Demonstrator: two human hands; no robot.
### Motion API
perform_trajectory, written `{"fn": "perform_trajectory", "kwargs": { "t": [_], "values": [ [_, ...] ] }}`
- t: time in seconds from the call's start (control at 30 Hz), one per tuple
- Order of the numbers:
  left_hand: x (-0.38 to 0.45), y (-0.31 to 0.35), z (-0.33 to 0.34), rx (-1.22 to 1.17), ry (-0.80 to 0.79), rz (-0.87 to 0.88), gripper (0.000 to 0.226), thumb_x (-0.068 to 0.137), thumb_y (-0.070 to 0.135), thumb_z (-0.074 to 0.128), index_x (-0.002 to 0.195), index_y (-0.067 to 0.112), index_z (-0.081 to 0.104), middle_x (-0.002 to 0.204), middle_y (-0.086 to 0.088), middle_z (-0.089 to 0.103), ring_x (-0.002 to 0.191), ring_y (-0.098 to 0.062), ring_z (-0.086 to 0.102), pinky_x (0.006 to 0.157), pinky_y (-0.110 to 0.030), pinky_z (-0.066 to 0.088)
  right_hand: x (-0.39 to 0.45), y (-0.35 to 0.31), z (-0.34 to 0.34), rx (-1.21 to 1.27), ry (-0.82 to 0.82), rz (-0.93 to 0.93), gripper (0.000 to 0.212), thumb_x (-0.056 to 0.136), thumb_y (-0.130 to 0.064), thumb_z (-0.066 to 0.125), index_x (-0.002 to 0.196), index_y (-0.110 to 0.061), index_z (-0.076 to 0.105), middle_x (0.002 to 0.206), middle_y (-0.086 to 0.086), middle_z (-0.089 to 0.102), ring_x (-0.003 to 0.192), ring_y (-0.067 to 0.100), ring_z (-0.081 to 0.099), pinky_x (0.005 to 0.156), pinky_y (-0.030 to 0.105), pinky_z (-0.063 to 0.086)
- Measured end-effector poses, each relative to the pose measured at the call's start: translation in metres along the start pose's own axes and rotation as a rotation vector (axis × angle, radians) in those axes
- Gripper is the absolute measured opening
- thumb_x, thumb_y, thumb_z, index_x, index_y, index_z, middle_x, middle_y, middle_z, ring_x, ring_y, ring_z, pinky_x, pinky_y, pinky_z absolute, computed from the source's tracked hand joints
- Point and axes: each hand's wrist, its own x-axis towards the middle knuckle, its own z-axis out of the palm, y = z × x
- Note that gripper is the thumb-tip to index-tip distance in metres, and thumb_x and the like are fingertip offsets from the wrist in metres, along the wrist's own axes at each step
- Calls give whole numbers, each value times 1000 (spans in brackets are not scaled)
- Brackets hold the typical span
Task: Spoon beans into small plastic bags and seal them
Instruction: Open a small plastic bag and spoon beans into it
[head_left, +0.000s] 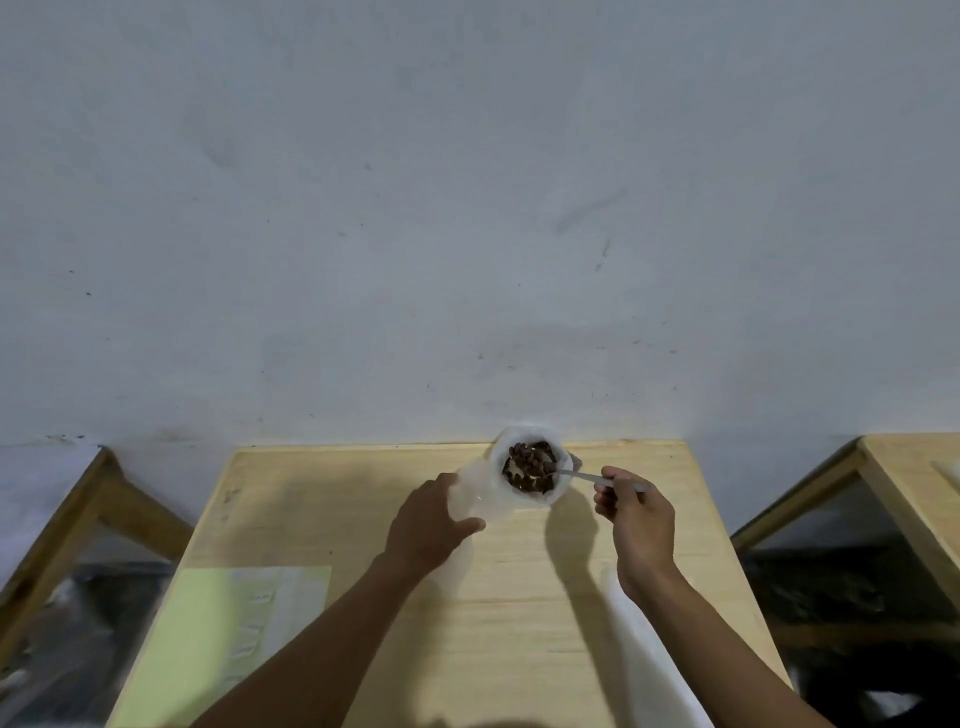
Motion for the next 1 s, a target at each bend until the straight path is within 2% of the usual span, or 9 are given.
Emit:
{"fn": "perform_trajectory", "kwargs": {
  "t": [0.2, 0.33, 0.6, 0.77, 0.93, 1.0],
  "values": [
    [7, 5, -3, -6, 24, 39, 69, 74, 42, 78, 133, 20, 50, 125, 2, 61, 114, -18, 55, 92, -29, 43, -12, 10, 3, -85, -128, -110, 23, 101, -8, 46, 101, -5, 69, 76, 10, 60, 73, 22, 53, 77, 38, 48],
    [12, 4, -10, -8, 26, 61, 64, 73, 39, 78, 130, 22, 53, 121, 2, 63, 107, -18, 57, 85, -27, 43, -10, 16, 6, -140, -175, -166, 28, 101, -9, 47, 95, -18, 73, 75, 10, 61, 73, 22, 55, 79, 40, 49],
    [19, -7, -12, -21, 35, 13, 71, 74, 43, 77, 136, 26, 48, 125, 5, 59, 115, -15, 52, 95, -28, 41, 6, 9, 17, -150, -100, -282, 27, 101, -8, 47, 96, -18, 71, 80, 8, 66, 76, 19, 60, 78, 34, 52],
    [22, -19, -11, -42, 47, -37, 70, 76, 40, 78, 137, 21, 48, 125, 1, 59, 116, -18, 53, 95, -29, 40, 30, 19, 15, -225, -5, -243, 22, 101, -14, 47, 104, -19, 69, 92, 7, 70, 78, 12, 64, 77, 29, 49],
    [26, -28, -10, -41, 48, -68, 71, 75, 42, 78, 136, 22, 49, 122, 1, 60, 113, -19, 56, 94, -30, 43, 39, 46, 10, -349, 3, -236, 24, 101, -17, 48, 112, -22, 69, 104, 6, 71, 91, 19, 68, 82, 29, 52],
    [27, -30, -9, -42, 47, -76, 71, 75, 41, 79, 136, 21, 50, 122, 0, 60, 113, -20, 56, 94, -30, 42, 36, 56, 11, -377, -2, -242, 25, 101, -16, 48, 113, -23, 69, 108, 2, 71, 98, 20, 67, 87, 33, 52]
  ]
}}
